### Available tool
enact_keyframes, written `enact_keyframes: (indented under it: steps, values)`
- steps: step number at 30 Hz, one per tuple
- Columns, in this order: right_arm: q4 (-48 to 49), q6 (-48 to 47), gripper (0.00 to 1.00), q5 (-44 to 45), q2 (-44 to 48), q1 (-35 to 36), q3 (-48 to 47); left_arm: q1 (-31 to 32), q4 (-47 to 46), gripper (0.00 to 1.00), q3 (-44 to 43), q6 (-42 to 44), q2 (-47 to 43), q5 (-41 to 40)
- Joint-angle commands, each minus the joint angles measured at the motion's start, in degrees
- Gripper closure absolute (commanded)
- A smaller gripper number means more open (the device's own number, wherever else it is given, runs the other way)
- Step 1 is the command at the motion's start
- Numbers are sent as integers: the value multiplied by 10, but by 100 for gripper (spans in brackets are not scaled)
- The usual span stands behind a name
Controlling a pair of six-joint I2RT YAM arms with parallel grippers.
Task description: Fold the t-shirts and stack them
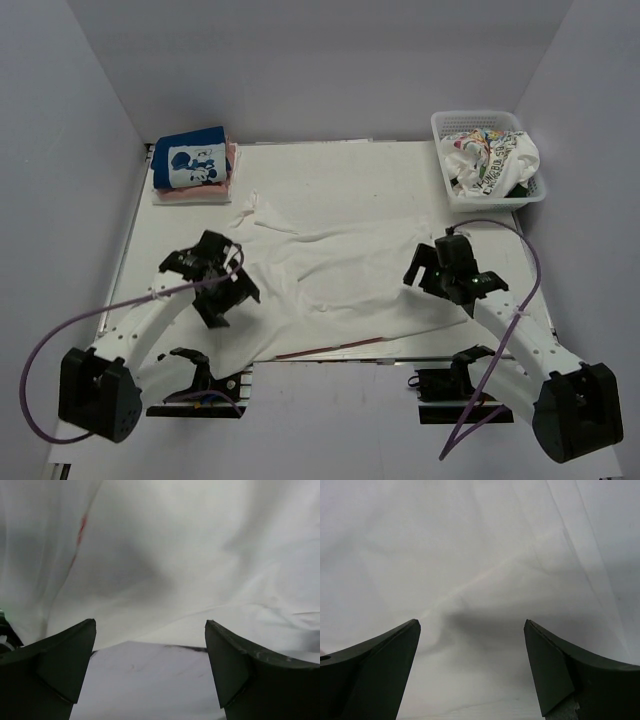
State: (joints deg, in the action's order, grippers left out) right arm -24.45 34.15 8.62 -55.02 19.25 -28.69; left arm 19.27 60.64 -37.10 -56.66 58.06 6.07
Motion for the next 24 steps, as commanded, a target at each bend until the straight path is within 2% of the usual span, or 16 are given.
enact_keyframes:
  steps: [1, 4, 5, 6, 10, 12, 13, 15, 18, 20, 24]
  values:
    - [75, -37, 10, 17, 2, 2, -74, 1, -70, 0, -135, 64, 82, -106]
    - [124, -47, 10, 38, -34, 3, -107, -14, -143, 0, -225, 131, 157, -147]
    - [132, -50, 10, 42, -42, 2, -125, -14, -158, 0, -251, 139, 213, -162]
    - [140, -53, 10, 45, -69, 3, -133, -14, -170, 0, -278, 189, 243, -172]
    - [148, -68, 10, 67, -127, 0, -196, -20, -169, 0, -451, 252, 395, -262]
    - [142, -71, 10, 66, -158, 1, -223, -20, -139, 9, -522, 280, 459, -280]
    - [136, -73, 10, 65, -179, 0, -230, -20, -139, 13, -580, 293, 512, -280]
    - [123, -75, 10, 67, -210, 1, -247, -20, -153, 21, -650, 320, 556, -270]
    - [100, -77, 10, 97, -250, 0, -273, -30, -153, 23, -733, 352, 634, -270]
    - [86, -78, 10, 109, -271, 0, -282, -30, -153, 29, -763, 372, 665, -270]
    - [78, -80, 10, 127, -296, -3, -299, -41, -156, 33, -845, 386, 746, -294]
